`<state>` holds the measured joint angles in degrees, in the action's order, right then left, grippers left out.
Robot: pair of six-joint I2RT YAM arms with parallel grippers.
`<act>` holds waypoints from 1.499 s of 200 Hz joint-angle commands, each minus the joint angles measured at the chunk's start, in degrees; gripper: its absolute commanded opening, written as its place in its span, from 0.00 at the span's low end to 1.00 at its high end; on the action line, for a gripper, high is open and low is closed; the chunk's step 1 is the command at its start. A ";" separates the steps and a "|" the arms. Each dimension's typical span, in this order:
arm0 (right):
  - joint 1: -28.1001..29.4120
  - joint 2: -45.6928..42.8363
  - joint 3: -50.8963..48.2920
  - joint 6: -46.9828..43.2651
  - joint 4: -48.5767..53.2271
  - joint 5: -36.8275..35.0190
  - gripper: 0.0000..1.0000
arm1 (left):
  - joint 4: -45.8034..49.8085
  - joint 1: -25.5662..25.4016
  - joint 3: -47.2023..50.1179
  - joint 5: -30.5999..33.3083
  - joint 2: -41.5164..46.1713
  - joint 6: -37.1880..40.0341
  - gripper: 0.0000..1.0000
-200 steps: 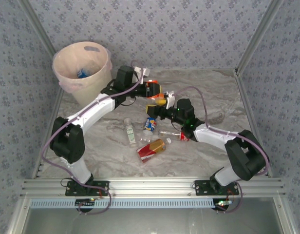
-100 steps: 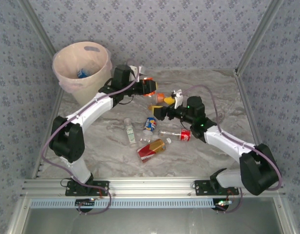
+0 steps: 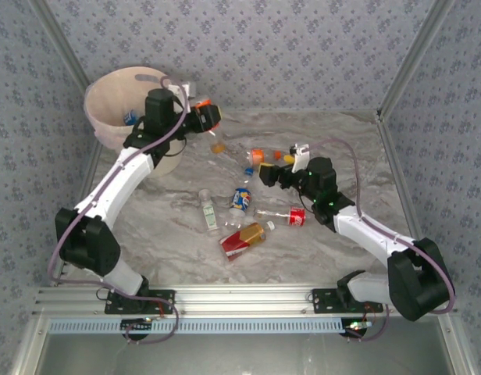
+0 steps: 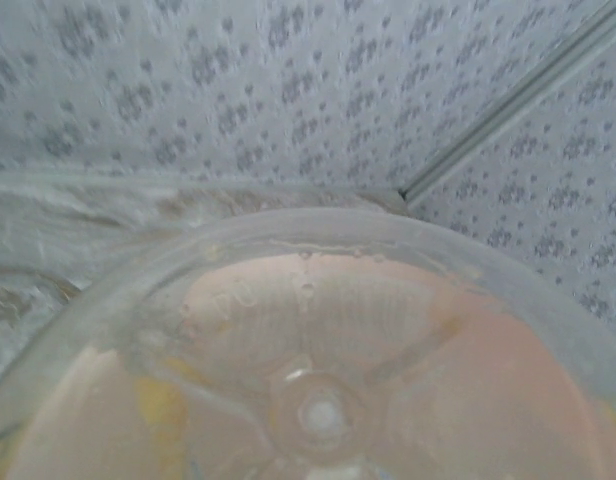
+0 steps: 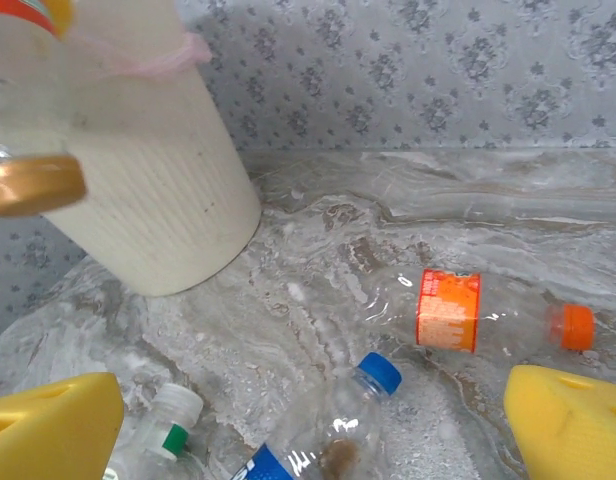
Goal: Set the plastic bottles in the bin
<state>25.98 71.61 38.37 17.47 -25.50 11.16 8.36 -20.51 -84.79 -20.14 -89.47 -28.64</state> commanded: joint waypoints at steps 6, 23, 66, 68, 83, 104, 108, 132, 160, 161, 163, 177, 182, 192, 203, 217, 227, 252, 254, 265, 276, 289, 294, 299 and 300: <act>-0.37 -0.51 -0.14 2.07 -1.35 -2.17 1.00 | 0.35 1.00 -4.46 7.85 4.37 2.94 0.50; -0.45 0.04 0.10 3.01 -1.19 -2.76 1.00 | 0.08 1.00 -6.07 13.92 5.50 4.14 0.50; -0.97 1.33 1.55 4.71 0.01 -1.52 1.00 | -4.66 1.24 -8.96 26.38 5.92 10.09 0.51; -0.98 1.33 1.60 4.75 0.01 -1.45 1.00 | -5.00 1.26 -9.11 27.04 5.87 10.49 0.51; -1.07 1.72 1.83 4.83 0.01 -1.30 1.00 | -8.13 1.44 -9.66 31.29 5.08 14.02 0.51; -1.08 2.28 2.06 5.48 -0.06 -1.23 1.00 | -11.43 2.25 -11.45 35.04 3.44 17.86 0.51; -1.10 2.32 2.06 5.63 -0.16 -1.14 1.00 | -11.88 2.65 -11.88 35.31 3.08 18.25 0.51; -1.10 2.80 2.24 6.32 -0.34 -0.79 1.00 | -12.93 5.51 -14.54 37.64 0.35 19.78 0.51; -1.10 2.79 2.27 7.68 -0.09 -0.70 1.00 | -10.71 9.75 -17.28 39.10 -3.21 20.47 0.51; -1.10 2.81 2.25 7.72 -0.04 -0.70 1.00 | -10.59 9.90 -17.35 39.11 -3.32 20.47 0.51; -1.08 2.76 2.20 7.74 0.00 -0.70 1.00 | -10.32 10.21 -17.51 39.06 -3.51 20.49 0.51; -1.10 2.74 2.20 7.79 0.18 -0.58 1.00 | -8.46 12.42 -18.61 38.94 -4.91 20.60 0.51; -1.09 2.80 2.21 7.82 0.17 -0.65 1.00 | -8.04 13.20 -18.86 38.59 -5.38 20.79 0.51; -1.06 2.91 2.28 7.84 0.06 -0.79 1.00 | -7.41 14.65 -19.18 38.17 -6.32 21.22 0.51; -1.07 3.00 2.29 7.93 -0.16 -0.79 1.00 | -7.22 16.15 -19.31 37.41 -7.37 22.01 0.51; -1.08 3.15 2.25 7.86 -0.42 -0.81 1.00 | -6.51 17.90 -19.94 37.14 -8.99 22.85 0.51; -1.06 3.22 2.30 7.95 -0.30 -0.86 1.00 | -5.32 19.21 -20.98 36.84 -10.52 23.29 0.51; -1.10 3.22 2.26 8.01 -0.23 -1.05 1.00 | -2.68 21.41 -22.84 36.34 -13.60 24.94 0.51; -1.10 3.21 2.24 8.01 -0.25 -1.05 1.00 | -2.59 21.51 -22.91 36.15 -13.79 25.21 0.51; -1.09 3.27 2.31 8.01 -0.34 -1.14 1.00 | -2.71 22.11 -22.82 35.06 -14.75 27.18 0.51; -1.09 3.26 2.30 8.01 -0.43 -1.09 1.00 | -3.10 22.44 -22.91 34.37 -15.87 29.85 0.52; -1.04 3.27 2.32 8.01 -0.37 -1.05 1.00 | -3.44 22.77 -23.11 34.82 -17.35 32.51 0.54; -1.07 3.26 2.31 8.01 -0.34 -1.00 1.00 | -3.39 22.86 -23.36 34.67 -17.81 33.42 0.56; -1.08 3.27 2.31 8.01 -0.26 -1.05 1.00 | -3.29 22.94 -23.74 34.68 -18.36 34.13 0.59; -1.09 3.27 2.32 8.01 -0.26 -1.05 1.00 | -3.23 23.00 -23.79 34.66 -18.54 34.24 0.60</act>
<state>25.19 74.32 38.89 24.67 -25.41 9.82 5.43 2.15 -105.78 15.79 -105.91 -0.78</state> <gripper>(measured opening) 0.999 0.577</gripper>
